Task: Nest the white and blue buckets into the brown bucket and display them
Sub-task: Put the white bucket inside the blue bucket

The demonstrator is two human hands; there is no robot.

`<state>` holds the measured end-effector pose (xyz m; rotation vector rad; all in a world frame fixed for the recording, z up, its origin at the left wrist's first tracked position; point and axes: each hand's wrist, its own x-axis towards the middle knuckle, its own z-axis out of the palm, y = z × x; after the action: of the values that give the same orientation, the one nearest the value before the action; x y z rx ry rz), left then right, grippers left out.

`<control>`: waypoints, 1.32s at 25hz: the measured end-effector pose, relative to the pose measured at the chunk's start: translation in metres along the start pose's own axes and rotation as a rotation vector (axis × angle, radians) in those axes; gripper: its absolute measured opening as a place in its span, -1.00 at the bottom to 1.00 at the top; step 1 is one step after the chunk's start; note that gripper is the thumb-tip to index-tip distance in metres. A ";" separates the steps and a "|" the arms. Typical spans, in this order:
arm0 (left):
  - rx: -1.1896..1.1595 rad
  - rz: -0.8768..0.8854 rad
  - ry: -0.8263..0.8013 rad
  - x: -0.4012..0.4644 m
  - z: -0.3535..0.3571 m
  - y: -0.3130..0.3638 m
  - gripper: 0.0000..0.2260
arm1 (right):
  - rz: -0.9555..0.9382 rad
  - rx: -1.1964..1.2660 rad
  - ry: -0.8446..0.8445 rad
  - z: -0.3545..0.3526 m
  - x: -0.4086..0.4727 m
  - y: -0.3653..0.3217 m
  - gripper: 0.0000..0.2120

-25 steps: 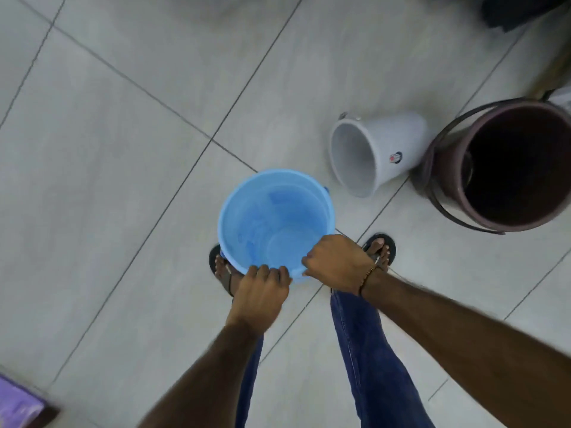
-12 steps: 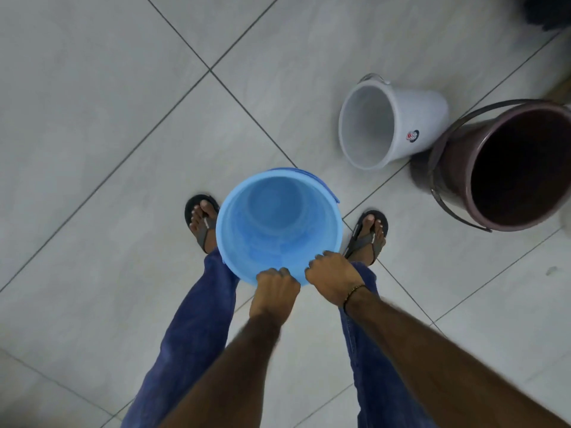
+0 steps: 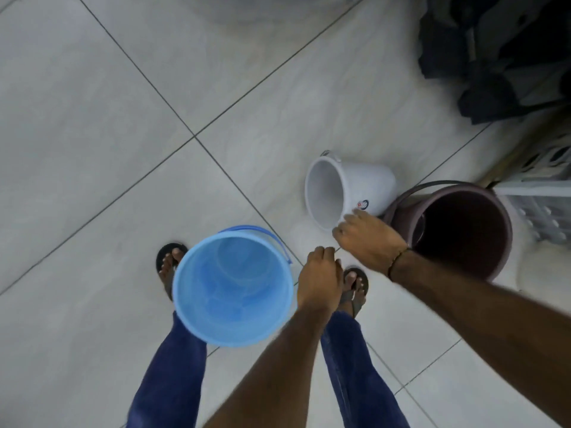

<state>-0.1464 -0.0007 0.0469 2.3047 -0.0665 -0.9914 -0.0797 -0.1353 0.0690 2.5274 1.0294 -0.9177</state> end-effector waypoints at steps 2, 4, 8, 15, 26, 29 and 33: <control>-0.183 -0.119 0.054 0.042 0.031 0.019 -0.60 | 0.039 -0.126 0.019 0.020 0.018 0.044 -0.64; -0.344 -0.247 0.136 0.086 0.055 0.027 -0.59 | 0.032 -0.243 -0.050 0.041 0.044 0.074 -0.62; -0.398 -0.183 0.135 0.134 0.086 0.012 -0.81 | -0.142 -0.330 -0.079 0.059 0.072 0.095 -0.76; -0.067 0.103 0.339 0.131 0.026 0.012 -0.82 | -0.079 -0.252 -0.054 -0.001 0.069 0.119 -0.84; 0.792 0.554 0.053 0.159 -0.018 -0.048 -0.84 | 0.199 0.055 0.033 0.074 0.056 0.050 -0.82; 0.856 0.601 0.045 0.152 -0.009 -0.075 -0.74 | 0.253 0.081 0.061 0.098 0.057 0.032 -0.79; 1.040 0.683 0.002 0.157 -0.016 -0.090 -0.78 | 0.198 0.142 -0.060 0.105 0.066 0.024 -0.78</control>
<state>-0.0396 0.0367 -0.0955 2.7733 -1.5687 -0.6258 -0.0751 -0.1646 -0.0540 2.6401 0.7036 -1.0334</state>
